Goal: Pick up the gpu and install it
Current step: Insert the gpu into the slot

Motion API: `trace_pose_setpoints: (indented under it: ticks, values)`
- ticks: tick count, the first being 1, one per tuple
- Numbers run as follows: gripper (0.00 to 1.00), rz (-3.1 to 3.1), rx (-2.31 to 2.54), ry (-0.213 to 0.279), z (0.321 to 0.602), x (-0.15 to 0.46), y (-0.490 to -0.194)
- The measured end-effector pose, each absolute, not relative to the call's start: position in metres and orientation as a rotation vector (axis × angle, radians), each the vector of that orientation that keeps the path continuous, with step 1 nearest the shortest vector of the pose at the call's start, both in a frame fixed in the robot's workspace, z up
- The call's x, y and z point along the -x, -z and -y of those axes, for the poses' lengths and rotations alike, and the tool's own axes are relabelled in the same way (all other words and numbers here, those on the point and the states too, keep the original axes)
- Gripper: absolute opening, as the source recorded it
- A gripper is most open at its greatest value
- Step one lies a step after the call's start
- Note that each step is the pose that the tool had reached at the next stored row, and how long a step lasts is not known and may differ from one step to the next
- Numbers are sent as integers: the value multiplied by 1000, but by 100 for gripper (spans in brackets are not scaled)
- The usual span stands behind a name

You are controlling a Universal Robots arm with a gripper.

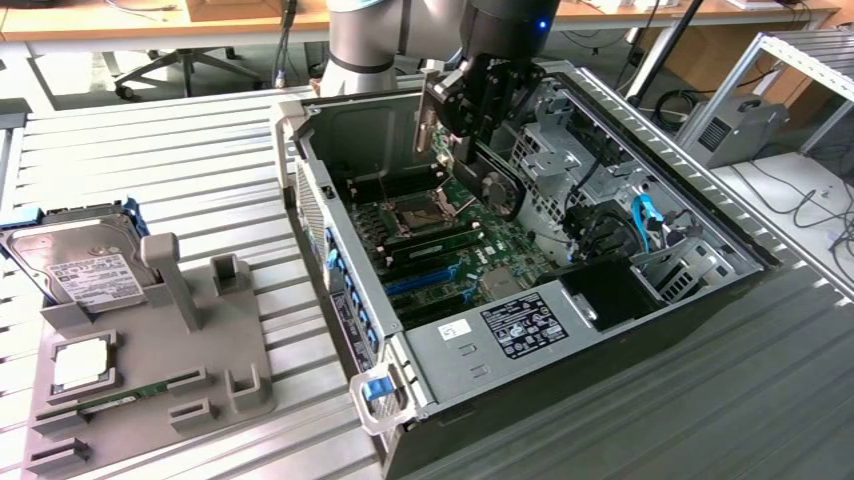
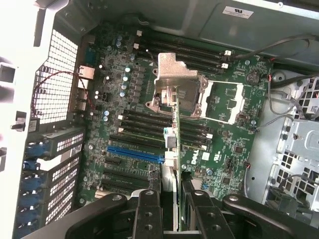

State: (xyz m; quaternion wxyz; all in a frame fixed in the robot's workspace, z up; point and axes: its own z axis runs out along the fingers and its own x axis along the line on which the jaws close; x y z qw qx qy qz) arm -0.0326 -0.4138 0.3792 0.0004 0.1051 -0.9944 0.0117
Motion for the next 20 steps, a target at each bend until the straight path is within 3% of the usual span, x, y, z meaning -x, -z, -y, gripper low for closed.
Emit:
trace_pose_setpoints:
  ticks: [20]
  values:
    - [27, 3116, -399, -37, 413, 33, -380]
